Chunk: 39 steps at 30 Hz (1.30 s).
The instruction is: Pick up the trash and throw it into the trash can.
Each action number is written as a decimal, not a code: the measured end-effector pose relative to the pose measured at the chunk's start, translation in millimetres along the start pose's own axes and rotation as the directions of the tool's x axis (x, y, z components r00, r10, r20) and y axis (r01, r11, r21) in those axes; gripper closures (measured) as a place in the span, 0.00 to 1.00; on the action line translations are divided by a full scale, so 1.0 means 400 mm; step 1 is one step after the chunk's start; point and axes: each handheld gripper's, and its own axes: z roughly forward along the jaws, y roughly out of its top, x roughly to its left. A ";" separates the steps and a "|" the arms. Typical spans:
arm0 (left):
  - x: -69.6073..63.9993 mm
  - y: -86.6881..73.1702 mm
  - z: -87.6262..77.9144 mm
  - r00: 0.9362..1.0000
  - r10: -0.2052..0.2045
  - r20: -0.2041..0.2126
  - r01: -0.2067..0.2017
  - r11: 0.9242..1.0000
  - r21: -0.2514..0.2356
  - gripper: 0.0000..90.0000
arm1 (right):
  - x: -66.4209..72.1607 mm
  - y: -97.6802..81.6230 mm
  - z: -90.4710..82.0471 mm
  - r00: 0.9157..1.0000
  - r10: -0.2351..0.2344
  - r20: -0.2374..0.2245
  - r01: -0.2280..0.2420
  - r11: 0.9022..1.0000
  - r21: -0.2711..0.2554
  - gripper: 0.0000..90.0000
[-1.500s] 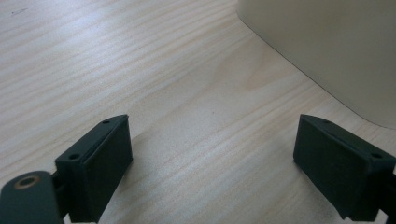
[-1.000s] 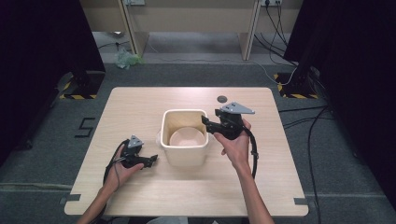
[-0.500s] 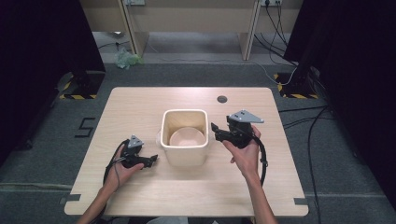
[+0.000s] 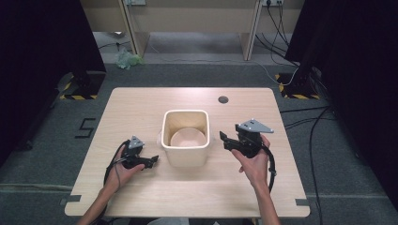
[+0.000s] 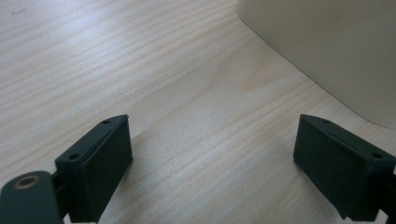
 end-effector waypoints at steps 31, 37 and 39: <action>0.000 0.001 0.000 1.000 0.003 -0.001 -0.003 1.000 0.003 0.11 | -0.011 -0.147 -0.017 0.999 0.028 0.016 -0.029 0.997 0.077 0.36; 0.000 0.001 0.001 1.000 0.003 -0.001 -0.003 1.000 0.003 0.11 | -0.014 -0.169 -0.020 0.999 0.034 0.025 -0.036 0.996 0.081 0.36; 0.000 0.001 0.001 1.000 0.003 -0.001 -0.003 1.000 0.003 0.11 | -0.013 -0.175 -0.020 0.999 0.035 0.024 -0.037 0.996 0.081 0.36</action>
